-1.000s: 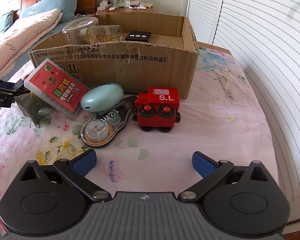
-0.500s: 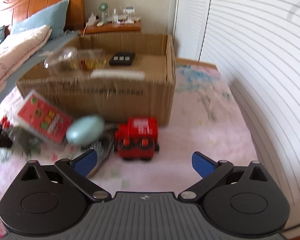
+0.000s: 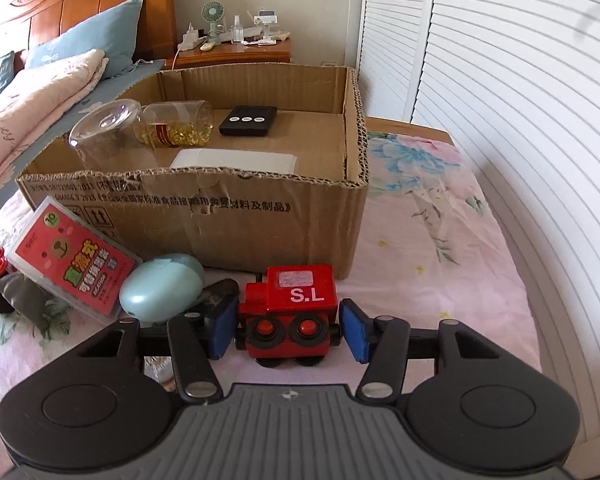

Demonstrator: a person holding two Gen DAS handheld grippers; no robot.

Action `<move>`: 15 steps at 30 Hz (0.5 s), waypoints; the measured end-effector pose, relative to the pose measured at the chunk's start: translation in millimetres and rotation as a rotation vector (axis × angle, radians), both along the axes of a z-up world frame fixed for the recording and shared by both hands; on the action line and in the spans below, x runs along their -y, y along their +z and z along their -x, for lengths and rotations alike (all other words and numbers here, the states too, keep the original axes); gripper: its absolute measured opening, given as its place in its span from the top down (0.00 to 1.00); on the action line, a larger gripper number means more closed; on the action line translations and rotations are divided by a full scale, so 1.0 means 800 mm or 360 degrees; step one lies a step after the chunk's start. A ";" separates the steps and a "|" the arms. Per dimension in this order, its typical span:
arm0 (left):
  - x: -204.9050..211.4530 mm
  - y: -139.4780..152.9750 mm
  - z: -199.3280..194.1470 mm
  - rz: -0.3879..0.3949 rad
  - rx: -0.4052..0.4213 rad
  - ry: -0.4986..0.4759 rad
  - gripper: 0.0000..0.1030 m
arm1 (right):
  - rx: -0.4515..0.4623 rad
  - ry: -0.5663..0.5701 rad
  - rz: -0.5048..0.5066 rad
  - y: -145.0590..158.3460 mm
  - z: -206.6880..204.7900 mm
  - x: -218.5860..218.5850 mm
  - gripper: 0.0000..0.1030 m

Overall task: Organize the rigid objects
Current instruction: 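Hold the black cube with the left tool while the right tool grasps the red S.L toy car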

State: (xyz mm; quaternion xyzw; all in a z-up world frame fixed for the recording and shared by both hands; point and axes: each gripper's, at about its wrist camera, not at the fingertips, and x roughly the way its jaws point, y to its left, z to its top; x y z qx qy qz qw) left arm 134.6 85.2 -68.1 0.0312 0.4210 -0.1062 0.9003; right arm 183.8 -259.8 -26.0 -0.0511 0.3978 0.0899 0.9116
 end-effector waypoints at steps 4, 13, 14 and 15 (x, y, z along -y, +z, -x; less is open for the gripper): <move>-0.001 0.002 0.009 0.0017 -0.0026 -0.0038 0.48 | -0.0038 -0.0025 0.0038 0.003 0.019 0.007 0.42; -0.005 0.000 -0.006 0.0016 -0.0015 0.0019 0.45 | -0.0047 -0.0021 0.0052 0.002 0.016 0.008 0.40; -0.003 -0.001 -0.007 0.0013 -0.0013 0.0016 0.45 | -0.0048 -0.0017 0.0054 0.000 0.014 0.006 0.39; -0.002 -0.001 -0.008 0.0009 -0.0009 0.0014 0.45 | -0.0053 -0.0012 0.0058 -0.001 0.012 0.004 0.39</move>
